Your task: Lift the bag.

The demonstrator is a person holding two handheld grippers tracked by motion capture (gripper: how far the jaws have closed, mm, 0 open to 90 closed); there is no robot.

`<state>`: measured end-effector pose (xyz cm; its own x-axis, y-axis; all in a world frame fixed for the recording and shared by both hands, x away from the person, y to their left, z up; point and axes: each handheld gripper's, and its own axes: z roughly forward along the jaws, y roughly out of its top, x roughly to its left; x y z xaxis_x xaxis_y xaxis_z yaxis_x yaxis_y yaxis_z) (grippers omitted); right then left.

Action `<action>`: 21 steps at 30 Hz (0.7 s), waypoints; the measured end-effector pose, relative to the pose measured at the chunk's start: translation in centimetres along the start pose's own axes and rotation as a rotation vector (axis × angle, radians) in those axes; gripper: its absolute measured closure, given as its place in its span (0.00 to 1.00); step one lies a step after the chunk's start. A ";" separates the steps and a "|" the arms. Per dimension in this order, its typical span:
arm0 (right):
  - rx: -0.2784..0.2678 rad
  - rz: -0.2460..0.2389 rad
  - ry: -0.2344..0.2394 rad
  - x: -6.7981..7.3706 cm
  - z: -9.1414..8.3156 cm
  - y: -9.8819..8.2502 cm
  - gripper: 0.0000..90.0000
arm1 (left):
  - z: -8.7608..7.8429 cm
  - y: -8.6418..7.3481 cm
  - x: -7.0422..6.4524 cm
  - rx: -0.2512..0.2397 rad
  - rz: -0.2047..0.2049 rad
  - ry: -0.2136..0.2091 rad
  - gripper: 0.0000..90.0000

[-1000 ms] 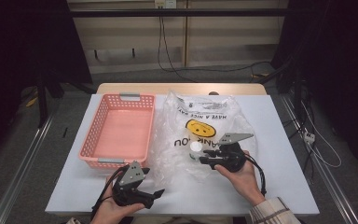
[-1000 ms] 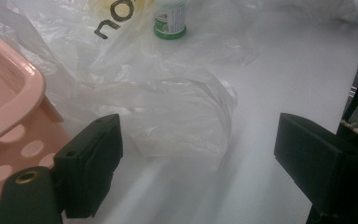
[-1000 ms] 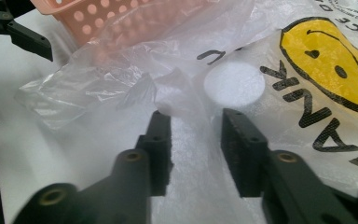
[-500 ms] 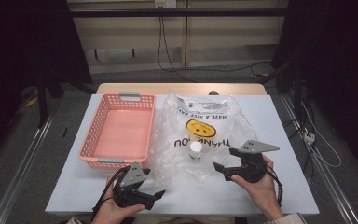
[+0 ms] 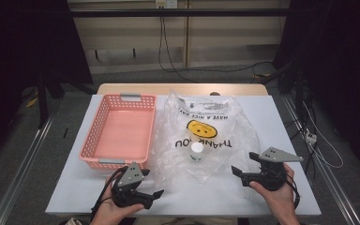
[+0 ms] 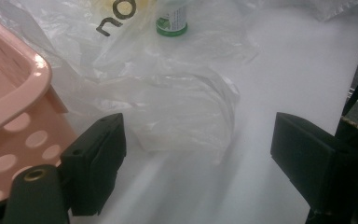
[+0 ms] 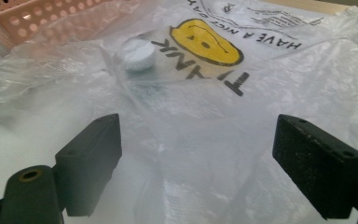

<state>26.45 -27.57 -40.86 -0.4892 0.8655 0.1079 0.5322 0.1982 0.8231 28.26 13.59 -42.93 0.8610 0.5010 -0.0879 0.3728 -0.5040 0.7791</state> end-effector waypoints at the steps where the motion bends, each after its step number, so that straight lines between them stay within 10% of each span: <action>1: -0.002 0.005 -0.005 -0.1 -0.1 -0.1 0.16 | 0.1 0.0 0.1 0.001 -0.004 -0.008 0.21; 13: 0.015 -0.003 -0.079 -1.0 -2.3 -1.7 0.16 | 0.9 0.3 -0.3 0.043 0.033 -0.028 0.23; 21: 0.083 -0.027 -0.046 -0.2 -3.2 -3.4 0.21 | 1.9 0.4 -0.4 0.083 0.055 -0.055 0.33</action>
<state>22.58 -29.88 -41.89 -0.4734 0.8789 0.0590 0.5758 0.2580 0.7758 28.74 11.84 -43.73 0.8977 0.4329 -0.0821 0.3499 -0.5872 0.7299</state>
